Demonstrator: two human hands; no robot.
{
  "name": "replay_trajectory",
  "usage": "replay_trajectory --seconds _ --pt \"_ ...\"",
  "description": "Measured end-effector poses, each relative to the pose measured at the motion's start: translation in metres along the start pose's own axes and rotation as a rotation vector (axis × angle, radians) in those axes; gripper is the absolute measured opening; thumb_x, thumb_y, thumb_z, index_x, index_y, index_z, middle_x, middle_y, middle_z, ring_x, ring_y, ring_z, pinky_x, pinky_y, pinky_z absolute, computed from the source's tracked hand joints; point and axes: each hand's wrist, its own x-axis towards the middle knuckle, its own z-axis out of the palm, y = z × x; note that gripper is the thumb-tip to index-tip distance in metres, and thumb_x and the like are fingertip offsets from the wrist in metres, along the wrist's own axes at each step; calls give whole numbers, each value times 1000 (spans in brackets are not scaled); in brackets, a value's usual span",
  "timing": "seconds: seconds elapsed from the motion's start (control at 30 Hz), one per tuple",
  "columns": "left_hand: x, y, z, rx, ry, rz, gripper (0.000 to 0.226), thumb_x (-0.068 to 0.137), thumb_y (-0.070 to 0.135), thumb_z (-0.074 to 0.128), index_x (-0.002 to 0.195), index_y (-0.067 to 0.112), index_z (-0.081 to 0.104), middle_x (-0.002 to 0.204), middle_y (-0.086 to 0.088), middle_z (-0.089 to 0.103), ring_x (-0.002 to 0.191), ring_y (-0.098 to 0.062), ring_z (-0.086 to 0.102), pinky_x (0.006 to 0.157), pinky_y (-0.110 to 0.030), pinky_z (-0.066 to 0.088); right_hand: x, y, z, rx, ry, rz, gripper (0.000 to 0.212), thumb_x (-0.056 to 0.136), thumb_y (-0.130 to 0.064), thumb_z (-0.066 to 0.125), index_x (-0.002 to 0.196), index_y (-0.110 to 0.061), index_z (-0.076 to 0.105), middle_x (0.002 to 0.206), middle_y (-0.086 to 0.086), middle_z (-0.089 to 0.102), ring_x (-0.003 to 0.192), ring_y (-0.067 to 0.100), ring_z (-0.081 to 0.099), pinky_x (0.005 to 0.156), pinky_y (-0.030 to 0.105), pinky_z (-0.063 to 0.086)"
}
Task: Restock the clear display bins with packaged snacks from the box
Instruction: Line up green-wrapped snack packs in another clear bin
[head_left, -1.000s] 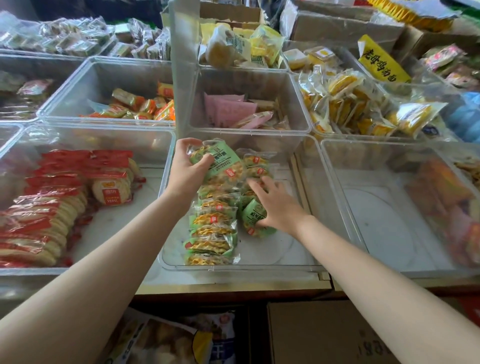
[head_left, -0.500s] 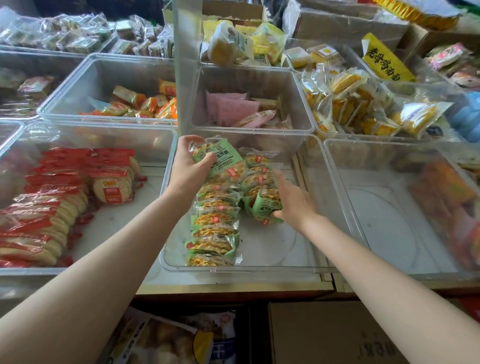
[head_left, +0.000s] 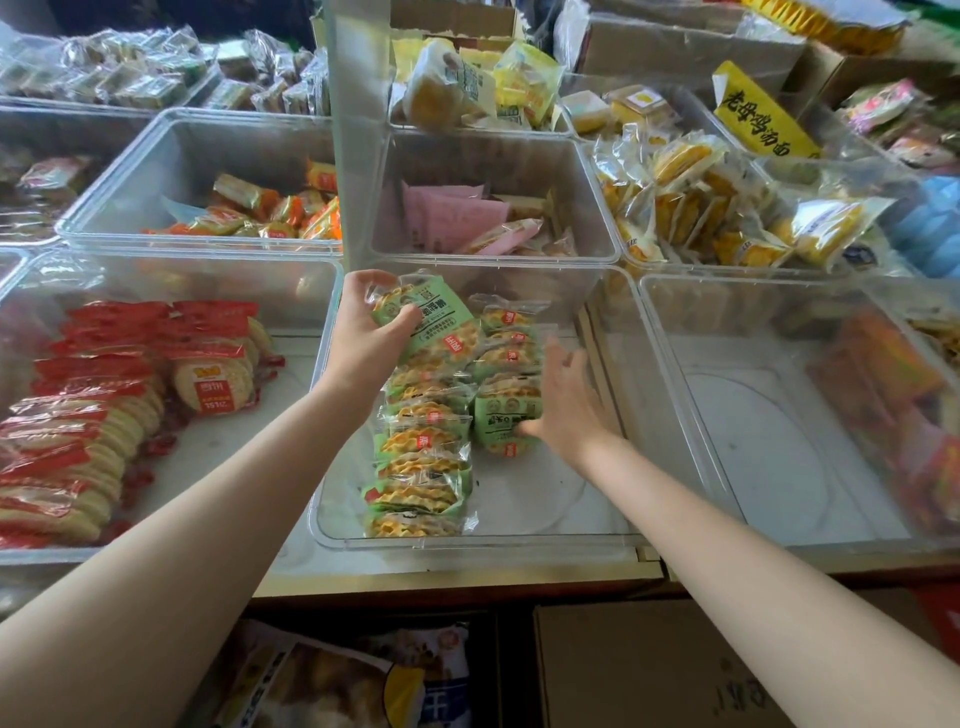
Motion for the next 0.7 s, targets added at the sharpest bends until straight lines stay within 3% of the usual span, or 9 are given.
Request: replay_trajectory --seconds 0.1,0.23,0.37,0.43,0.5,0.53,0.6,0.63,0.7 --pt "-4 0 3 18 -46 16 29 91 9 55 113 22 40 118 -8 52 77 -6 64 50 -12 51 2 -8 3 -53 -15 -70 109 78 -16 75 149 -13 -8 147 27 10 101 32 60 86 32 51" --pt "-10 -1 1 -16 -221 5 50 87 -4 55 120 29 36 125 -11 48 93 -17 62 60 -23 56 4 -6 0 -86 -152 -42 106 82 -20 70 148 -6 -11 150 31 7 105 35 60 89 32 50" --pt "-15 1 -7 9 -483 -109 54 83 -11 57 125 21 45 109 -6 58 94 -19 63 80 -30 55 2 -2 -15 16 -346 15 115 79 -22 73 146 -17 -21 154 24 1 126 37 45 102 36 40" --pt "-18 1 -5 30 -552 -155 48 84 -10 57 123 17 50 105 -5 60 98 -22 62 85 -32 53 -2 1 -30 137 -361 88 111 76 -23 75 150 -19 -7 155 15 11 135 32 34 107 39 34" --pt "-20 1 1 12 -592 -195 47 84 -10 56 123 16 50 104 -5 61 99 -22 62 83 -31 55 -4 7 -48 345 -247 127 82 78 -22 73 145 -12 27 142 12 41 120 24 50 98 37 44" --pt "-21 1 4 14 -611 -204 47 84 -9 56 124 16 49 105 -5 61 99 -21 63 81 -30 56 -5 8 -58 512 -177 137 58 83 -21 68 134 -10 43 128 11 54 101 19 58 83 32 51" --pt "-21 3 12 62 -641 -196 47 85 -6 57 125 17 48 109 -5 62 99 -19 63 79 -31 56 -10 5 -78 853 -200 160 23 92 -20 57 113 -12 56 104 7 63 71 13 57 58 23 47" --pt "-22 3 16 99 -651 -179 46 85 -5 59 123 18 49 111 -5 62 101 -20 63 81 -33 55 -13 3 -83 940 -286 135 20 92 -23 56 110 -14 56 100 5 63 66 12 55 54 21 43" --pt "-24 5 24 171 -670 -136 40 85 -1 62 115 24 52 115 -5 62 104 -23 63 87 -41 54 -16 1 -90 776 -364 12 30 85 -28 65 110 -16 53 100 3 60 60 9 55 51 22 43"
